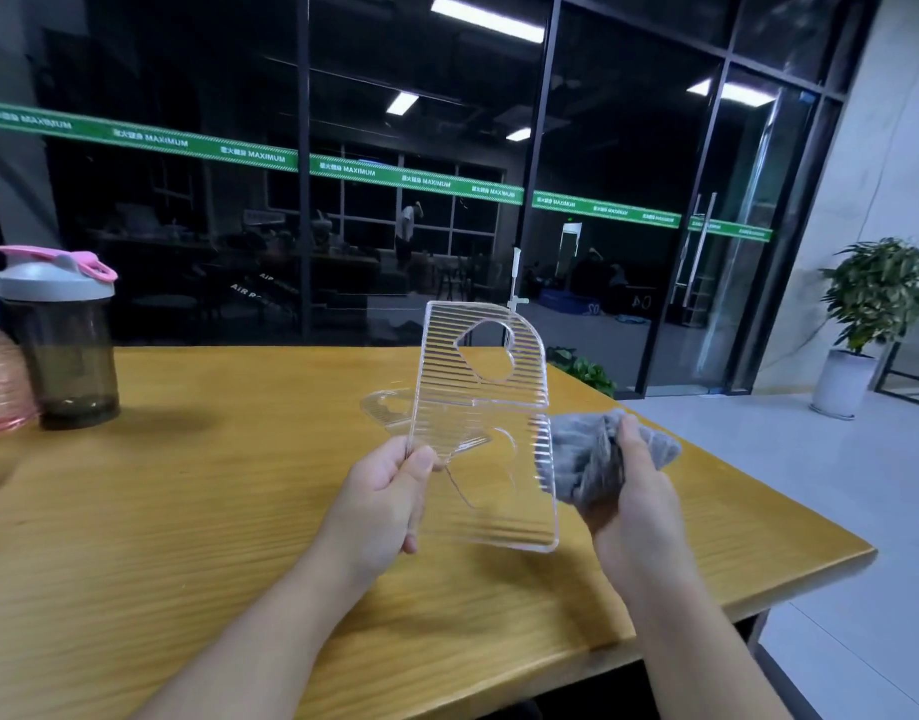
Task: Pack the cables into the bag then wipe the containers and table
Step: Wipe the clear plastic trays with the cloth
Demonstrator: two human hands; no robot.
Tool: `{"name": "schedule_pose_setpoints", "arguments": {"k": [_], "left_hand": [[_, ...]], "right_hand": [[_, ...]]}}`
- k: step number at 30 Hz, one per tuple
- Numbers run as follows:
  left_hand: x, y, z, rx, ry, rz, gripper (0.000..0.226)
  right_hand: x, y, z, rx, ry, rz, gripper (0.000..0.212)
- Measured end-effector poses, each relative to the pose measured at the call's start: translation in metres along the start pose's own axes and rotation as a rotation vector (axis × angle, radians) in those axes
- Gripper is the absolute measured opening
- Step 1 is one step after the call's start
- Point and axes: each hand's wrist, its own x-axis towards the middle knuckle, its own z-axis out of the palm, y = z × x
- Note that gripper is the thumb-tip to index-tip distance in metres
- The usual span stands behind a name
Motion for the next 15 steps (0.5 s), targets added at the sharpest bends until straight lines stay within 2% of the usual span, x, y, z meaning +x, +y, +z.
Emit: {"name": "schedule_pose_setpoints", "arguments": {"k": [4,8,10,13,15], "left_hand": [[0.002,-0.006,0.0,0.0,-0.108,-0.033,0.026],[0.004,-0.007,-0.001,-0.037,-0.174,-0.102,0.025],[0.003,-0.009,0.0,-0.02,-0.207,-0.1,0.025],[0.001,-0.01,0.0,0.039,-0.249,-0.064,0.023],[0.001,-0.01,-0.001,0.065,-0.262,-0.049,0.024]], "right_hand": [[0.006,-0.011,0.007,-0.015,-0.283,0.062,0.046],[0.01,-0.012,0.001,-0.09,-0.386,0.043,0.043],[0.01,-0.009,-0.003,-0.162,-0.372,0.032,0.037],[0.01,-0.002,-0.004,-0.261,-0.264,0.049,0.04],[0.011,0.0,-0.001,-0.378,-0.148,0.0,0.027]]}}
